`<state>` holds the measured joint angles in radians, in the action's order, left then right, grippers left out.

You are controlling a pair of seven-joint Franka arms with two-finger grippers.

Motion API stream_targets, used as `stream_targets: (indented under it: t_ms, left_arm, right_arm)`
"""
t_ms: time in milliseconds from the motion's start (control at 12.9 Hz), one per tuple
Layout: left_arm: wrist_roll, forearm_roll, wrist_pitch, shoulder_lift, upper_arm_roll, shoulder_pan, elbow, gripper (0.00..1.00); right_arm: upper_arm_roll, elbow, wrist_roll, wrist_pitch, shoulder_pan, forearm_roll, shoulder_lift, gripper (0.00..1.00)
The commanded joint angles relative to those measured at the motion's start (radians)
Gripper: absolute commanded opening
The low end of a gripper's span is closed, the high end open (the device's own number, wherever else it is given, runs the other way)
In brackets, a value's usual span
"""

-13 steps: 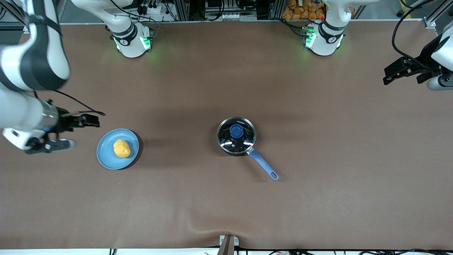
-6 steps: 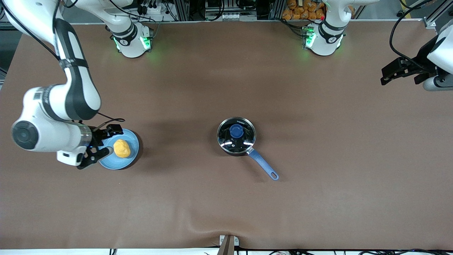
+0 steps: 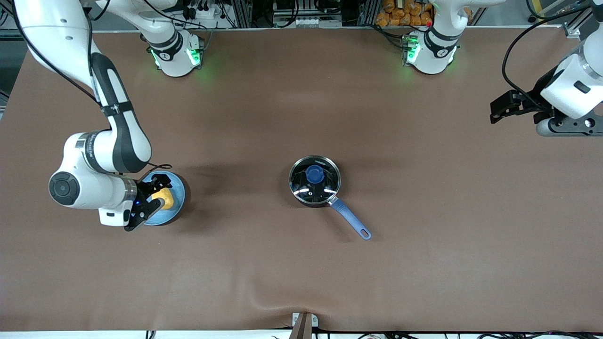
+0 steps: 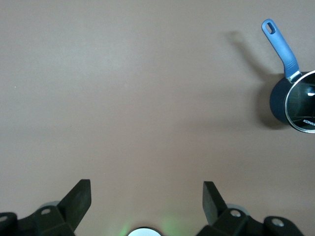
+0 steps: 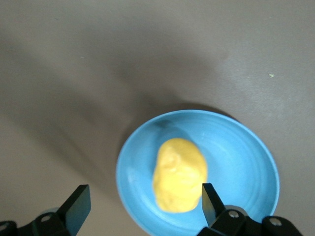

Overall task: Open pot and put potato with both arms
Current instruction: 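Reach the right gripper down to the yellow potato on the plate, then grasp the potato with the right gripper while the left gripper reaches the pot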

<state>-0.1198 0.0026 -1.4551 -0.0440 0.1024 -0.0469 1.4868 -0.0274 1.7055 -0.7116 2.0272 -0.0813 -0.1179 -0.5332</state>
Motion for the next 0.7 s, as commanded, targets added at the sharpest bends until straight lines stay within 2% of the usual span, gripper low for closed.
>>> stream_targets:
  t_ms: [0,389,622]
  left_arm:
    - [-0.006,-0.012,-0.002,-0.017,0.002,-0.045,-0.023,1.00]
    - [-0.015,-0.018,-0.022,-0.051,0.005,-0.073,-0.026,1.00]
    - [-0.018,-0.020,-0.077,-0.075,0.005,-0.140,-0.025,1.00]
  right_arm:
    - [0.009,0.006,-0.061,0.039,0.037,-0.020,-0.037,1.00]
    - [0.009,0.043,-0.068,0.097,0.043,-0.025,-0.074,1.00]
    - [0.011,0.082,-0.068,0.149,0.043,-0.025,-0.080,1.00]
